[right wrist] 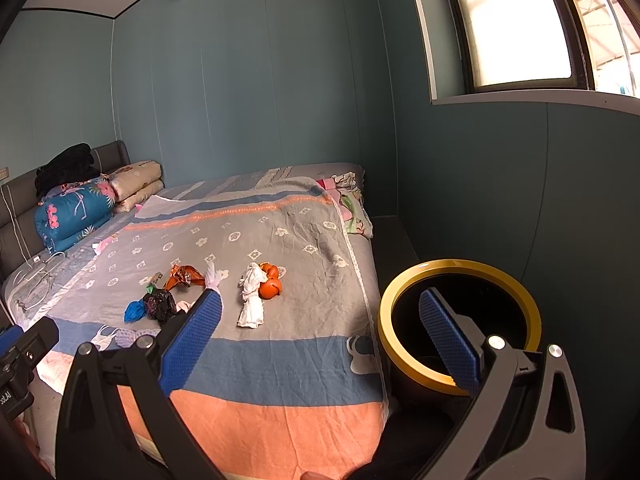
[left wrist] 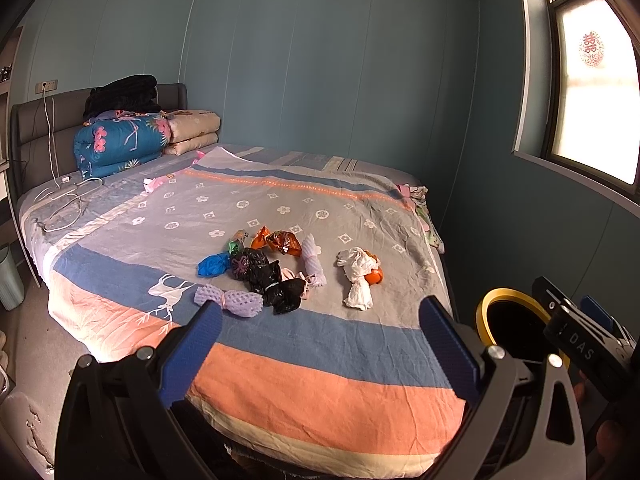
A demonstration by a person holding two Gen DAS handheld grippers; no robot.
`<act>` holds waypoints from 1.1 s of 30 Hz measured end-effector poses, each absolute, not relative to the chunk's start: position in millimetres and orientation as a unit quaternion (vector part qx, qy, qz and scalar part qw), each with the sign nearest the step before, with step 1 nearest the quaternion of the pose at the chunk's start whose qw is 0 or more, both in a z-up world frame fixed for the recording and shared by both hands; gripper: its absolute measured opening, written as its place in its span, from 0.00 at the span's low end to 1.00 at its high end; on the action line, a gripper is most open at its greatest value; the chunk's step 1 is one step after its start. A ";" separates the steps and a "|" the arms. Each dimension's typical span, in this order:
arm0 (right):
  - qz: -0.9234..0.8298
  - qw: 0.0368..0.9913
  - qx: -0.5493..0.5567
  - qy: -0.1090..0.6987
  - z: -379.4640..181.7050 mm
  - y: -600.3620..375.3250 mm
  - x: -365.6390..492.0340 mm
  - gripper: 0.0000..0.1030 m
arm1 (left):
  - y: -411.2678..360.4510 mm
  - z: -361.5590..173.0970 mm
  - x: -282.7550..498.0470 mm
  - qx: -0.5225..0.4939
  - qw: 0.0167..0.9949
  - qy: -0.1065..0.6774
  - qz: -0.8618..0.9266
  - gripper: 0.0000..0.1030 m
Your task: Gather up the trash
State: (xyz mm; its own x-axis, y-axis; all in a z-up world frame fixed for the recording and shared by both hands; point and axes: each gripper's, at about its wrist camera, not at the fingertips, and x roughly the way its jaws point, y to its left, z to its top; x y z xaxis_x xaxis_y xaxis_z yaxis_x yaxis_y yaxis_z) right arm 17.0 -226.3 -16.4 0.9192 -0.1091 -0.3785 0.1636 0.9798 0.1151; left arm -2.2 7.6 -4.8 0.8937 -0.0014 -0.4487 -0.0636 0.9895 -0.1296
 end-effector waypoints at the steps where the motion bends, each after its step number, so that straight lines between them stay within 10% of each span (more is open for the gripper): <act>1: -0.071 0.977 0.073 0.189 -17.3 -226.5 17.0 0.92 | 7.7 -4.9 -2.4 -0.071 0.970 0.230 0.016 0.92; 33: -0.078 0.975 0.075 0.196 -17.6 -227.9 14.9 0.92 | 7.9 -6.7 -1.3 -0.073 0.968 0.238 0.015 0.92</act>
